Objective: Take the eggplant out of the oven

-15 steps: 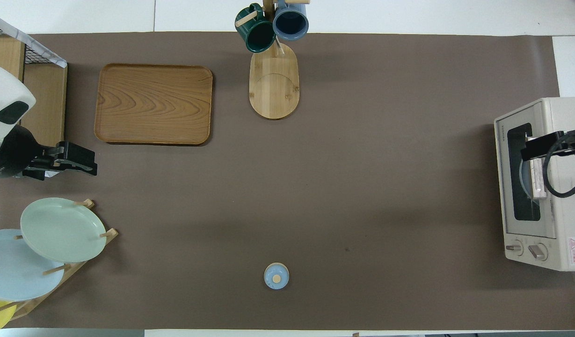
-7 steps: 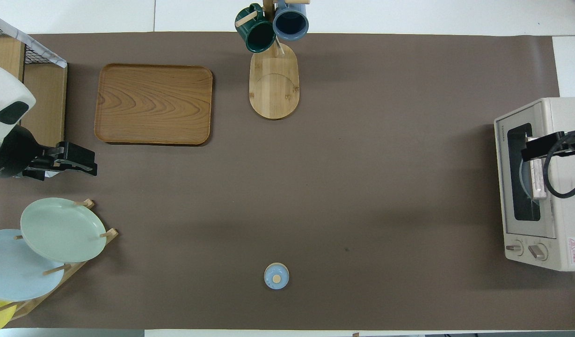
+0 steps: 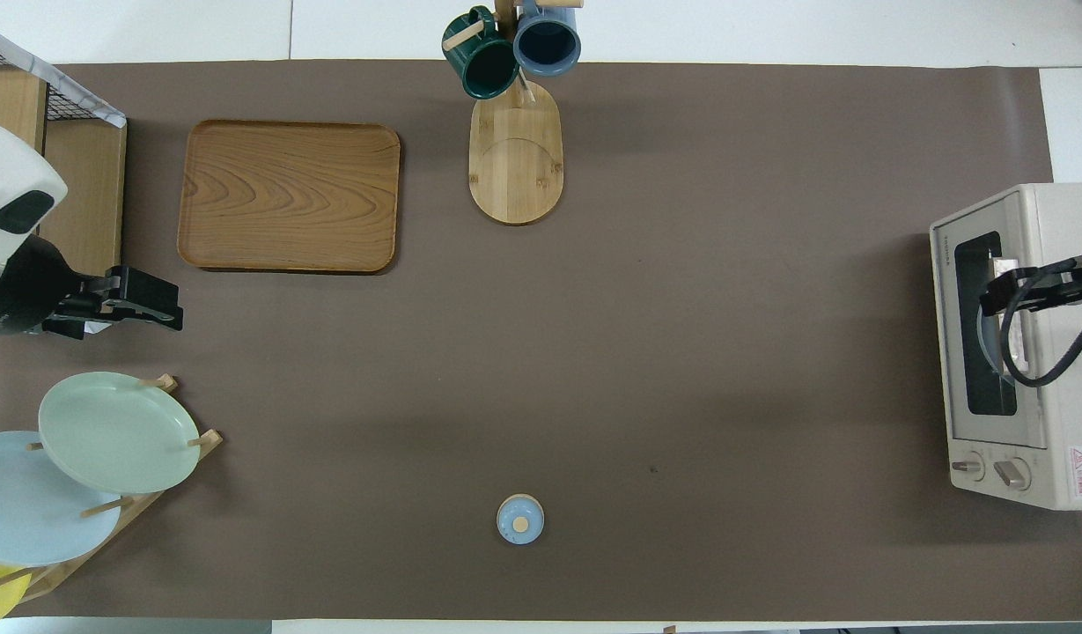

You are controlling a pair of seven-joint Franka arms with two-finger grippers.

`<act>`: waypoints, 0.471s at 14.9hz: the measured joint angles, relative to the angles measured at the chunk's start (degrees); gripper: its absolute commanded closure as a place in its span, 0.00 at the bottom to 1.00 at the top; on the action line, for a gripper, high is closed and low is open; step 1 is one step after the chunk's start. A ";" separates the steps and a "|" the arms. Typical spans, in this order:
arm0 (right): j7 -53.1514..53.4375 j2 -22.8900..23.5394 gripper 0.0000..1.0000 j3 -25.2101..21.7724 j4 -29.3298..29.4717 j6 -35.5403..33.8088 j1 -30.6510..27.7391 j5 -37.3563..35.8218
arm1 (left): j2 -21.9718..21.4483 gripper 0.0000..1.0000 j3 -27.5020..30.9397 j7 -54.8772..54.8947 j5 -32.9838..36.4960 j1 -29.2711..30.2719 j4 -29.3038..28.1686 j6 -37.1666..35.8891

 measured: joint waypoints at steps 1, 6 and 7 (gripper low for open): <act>0.00 -0.11 1.00 -0.05 -0.80 1.04 -0.11 -1.39 | 0.00 0.00 0.00 0.00 0.00 0.00 0.00 0.00; 0.00 -0.11 1.00 -0.33 -7.64 7.99 -1.92 -4.41 | 0.00 0.00 0.00 0.00 0.00 0.00 0.00 0.00; 0.00 -0.08 1.00 -0.37 -8.77 9.31 -2.12 -4.75 | 0.00 0.00 0.00 0.00 0.00 0.00 0.00 0.00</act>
